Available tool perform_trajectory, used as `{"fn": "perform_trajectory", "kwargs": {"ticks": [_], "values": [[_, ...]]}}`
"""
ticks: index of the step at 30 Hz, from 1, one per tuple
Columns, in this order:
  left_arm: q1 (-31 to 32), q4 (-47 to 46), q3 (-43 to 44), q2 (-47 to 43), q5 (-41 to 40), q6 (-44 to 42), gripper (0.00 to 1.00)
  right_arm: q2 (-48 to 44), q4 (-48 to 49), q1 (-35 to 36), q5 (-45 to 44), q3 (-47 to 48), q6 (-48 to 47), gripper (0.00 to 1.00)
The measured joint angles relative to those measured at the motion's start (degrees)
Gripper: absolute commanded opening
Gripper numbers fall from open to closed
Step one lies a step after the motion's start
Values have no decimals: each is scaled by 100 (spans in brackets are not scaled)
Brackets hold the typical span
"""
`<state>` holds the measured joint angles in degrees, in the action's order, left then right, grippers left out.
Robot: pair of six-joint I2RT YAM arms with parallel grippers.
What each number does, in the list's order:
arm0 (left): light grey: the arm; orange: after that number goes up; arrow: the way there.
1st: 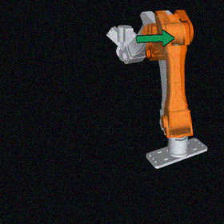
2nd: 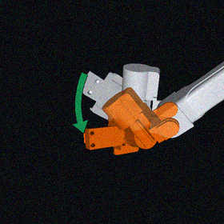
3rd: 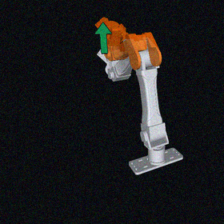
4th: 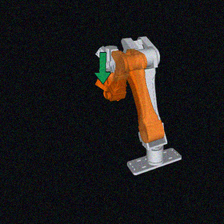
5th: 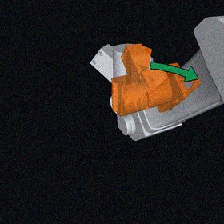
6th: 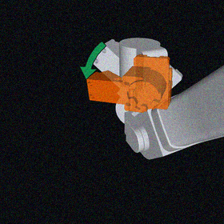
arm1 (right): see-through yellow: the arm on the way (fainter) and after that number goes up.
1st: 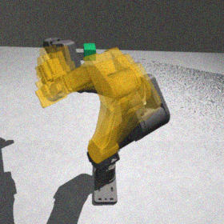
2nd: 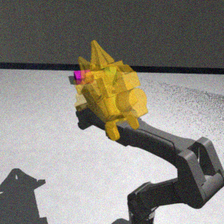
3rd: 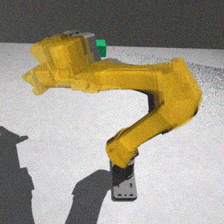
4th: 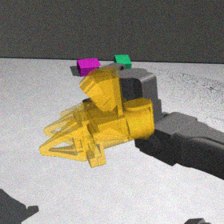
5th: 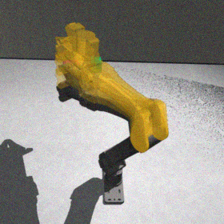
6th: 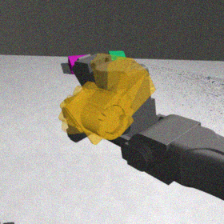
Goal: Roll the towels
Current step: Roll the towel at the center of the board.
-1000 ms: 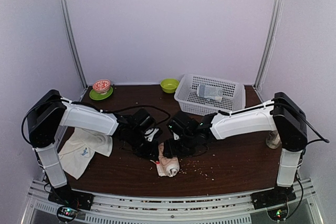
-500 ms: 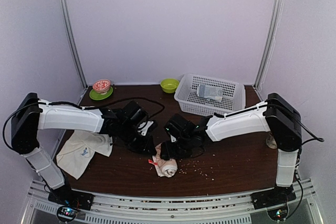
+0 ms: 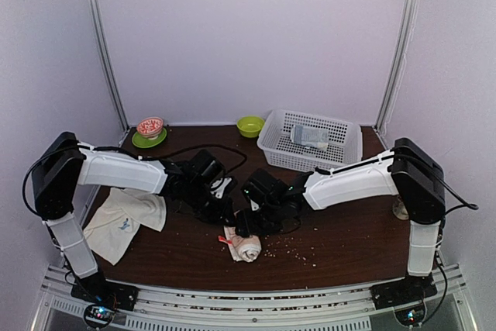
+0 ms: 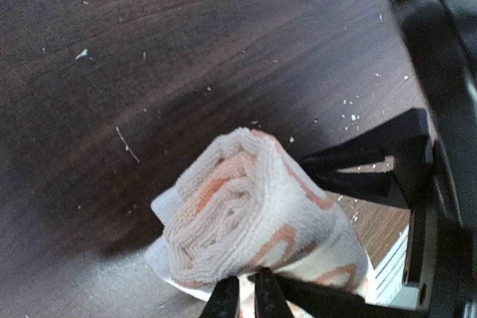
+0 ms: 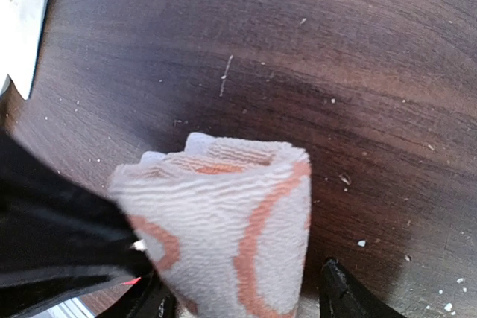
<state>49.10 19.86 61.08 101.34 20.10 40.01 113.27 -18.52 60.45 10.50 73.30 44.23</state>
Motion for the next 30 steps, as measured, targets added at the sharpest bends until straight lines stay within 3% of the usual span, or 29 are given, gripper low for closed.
{"fn": "perform_trajectory", "kwargs": {"ticks": [15, 23, 30], "values": [[-306, -645, -184, 391, 310, 328, 3, -249, -44, 46, 83, 13, -101, 72], [-328, -914, -184, 487, 431, 426, 2, -1106, -20, 79, 151, -553, -166, 71], [-330, -966, -197, 505, 463, 448, 1, -1143, -127, 229, 256, -881, -293, 69]]}}
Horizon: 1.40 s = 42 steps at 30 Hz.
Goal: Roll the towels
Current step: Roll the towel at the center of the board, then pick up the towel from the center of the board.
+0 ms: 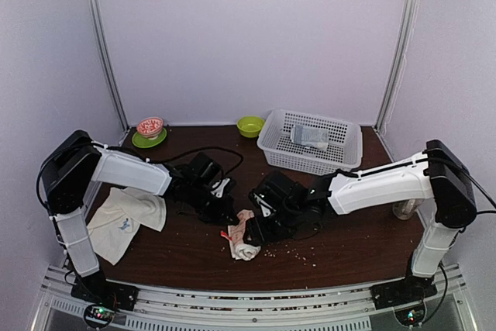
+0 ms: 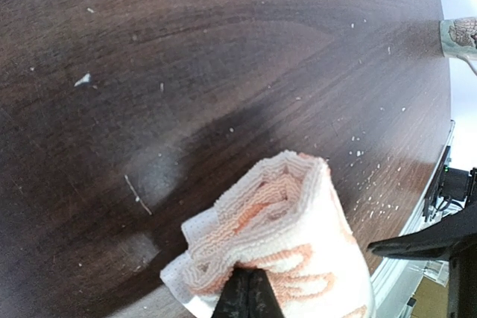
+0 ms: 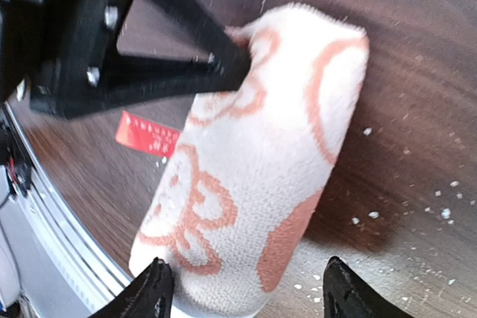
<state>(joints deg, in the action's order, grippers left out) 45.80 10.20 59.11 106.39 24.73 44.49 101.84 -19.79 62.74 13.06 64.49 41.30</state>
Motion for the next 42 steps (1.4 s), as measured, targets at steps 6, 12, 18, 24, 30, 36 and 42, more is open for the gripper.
{"fn": "perform_trajectory", "kwargs": {"ticks": [6, 12, 18, 24, 30, 36, 42], "values": [[0, -149, -98, 0, 74, 2, 1, 328, -201, 125, -39, 2, -122, 68], [0, -422, -280, -37, 125, 11, 1, 428, -308, 190, -181, 85, -214, 70], [-2, -544, -339, -42, 146, 24, 1, 229, -319, 125, -175, 66, -168, 73], [-2, -605, -378, -48, 144, 28, 1, -225, -153, -219, 7, 4, 79, 75], [-7, -719, -463, -74, 142, 31, 1, 52, 256, -466, 291, 4, 337, 75], [-13, -802, -577, -142, 107, 31, 1, 584, 616, -452, 616, 9, 656, 74], [-13, -800, -664, -201, 70, 31, 1, 846, 634, -396, 754, 321, 706, 70]]}}
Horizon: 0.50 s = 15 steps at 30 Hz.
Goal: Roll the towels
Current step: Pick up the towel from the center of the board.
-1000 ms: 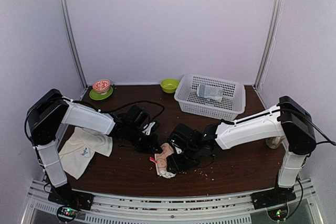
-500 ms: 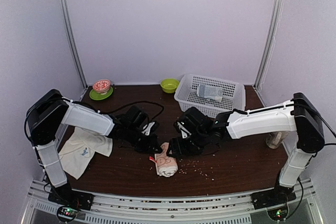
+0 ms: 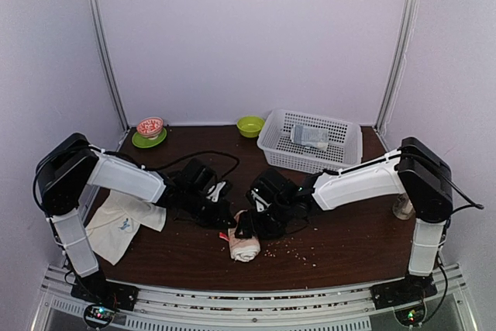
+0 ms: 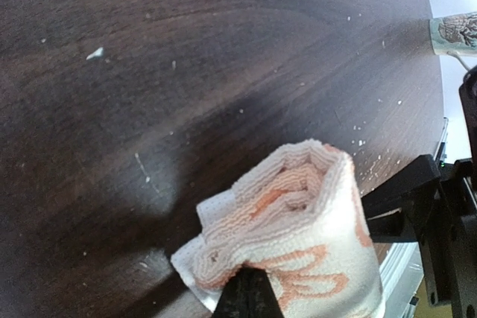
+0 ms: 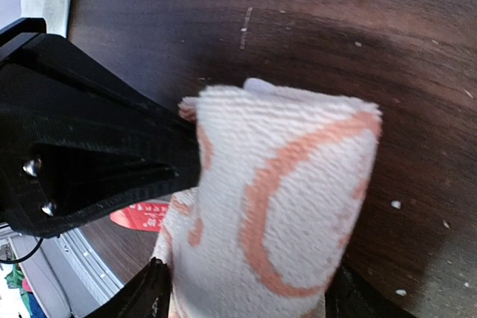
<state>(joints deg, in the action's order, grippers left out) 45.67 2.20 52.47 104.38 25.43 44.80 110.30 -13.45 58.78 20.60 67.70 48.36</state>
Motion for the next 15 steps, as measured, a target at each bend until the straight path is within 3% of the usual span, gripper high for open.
{"fn": "perform_trajectory", "kwargs": {"ticks": [5, 15], "values": [[-26, 120, -70, -52, -61, -2, 1, 240, -109, 105, 2, 321, -48, 58], [-26, 437, -87, -81, -210, -11, 1, 317, -20, 129, 42, 232, 26, 9]]}}
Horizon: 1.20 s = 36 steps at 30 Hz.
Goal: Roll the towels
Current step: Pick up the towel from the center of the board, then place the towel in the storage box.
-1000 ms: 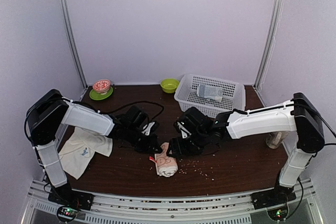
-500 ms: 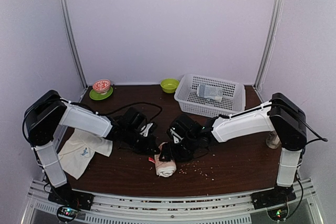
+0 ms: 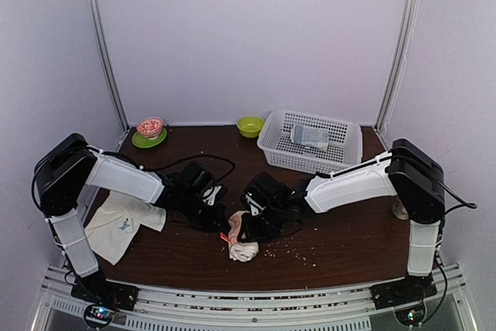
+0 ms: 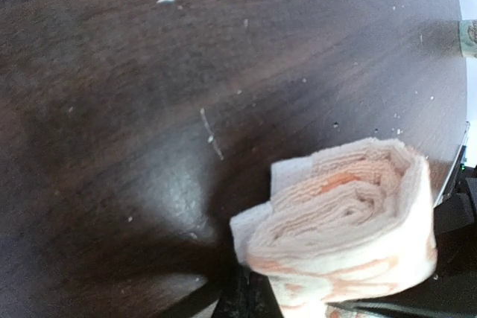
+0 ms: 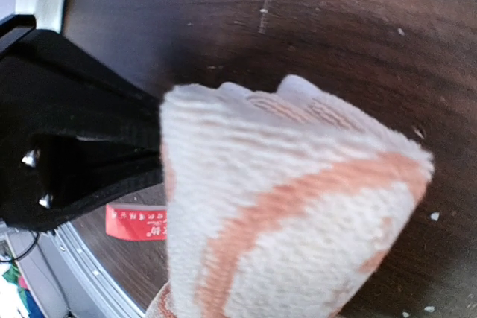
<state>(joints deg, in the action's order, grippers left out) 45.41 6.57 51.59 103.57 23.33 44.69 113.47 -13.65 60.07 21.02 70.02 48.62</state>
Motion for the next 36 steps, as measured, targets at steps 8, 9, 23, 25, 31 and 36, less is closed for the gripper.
{"fn": "perform_trajectory", "kwargs": {"ticks": [8, 9, 23, 25, 31, 36], "values": [[-28, 708, -11, -485, -254, -22, 1, -446, -74, -120, -31, -293, -72, 0], [-44, 809, -11, -625, -291, -24, 1, -610, -223, -186, -50, -317, -127, 0], [-234, 1355, 129, -1582, -949, -282, 1, -2345, -1419, -2706, -785, 1110, -1351, 0], [-234, 1375, 131, -1580, -970, -297, 1, -2223, -1423, -2966, -767, 1335, -1384, 0], [-243, 1539, 310, -1488, -1075, -385, 1, -1637, -942, -3550, -734, 1567, -887, 0], [-321, 1589, 588, -1244, -1091, -426, 1, -1211, -289, -3748, -925, 1510, 66, 0]]}}
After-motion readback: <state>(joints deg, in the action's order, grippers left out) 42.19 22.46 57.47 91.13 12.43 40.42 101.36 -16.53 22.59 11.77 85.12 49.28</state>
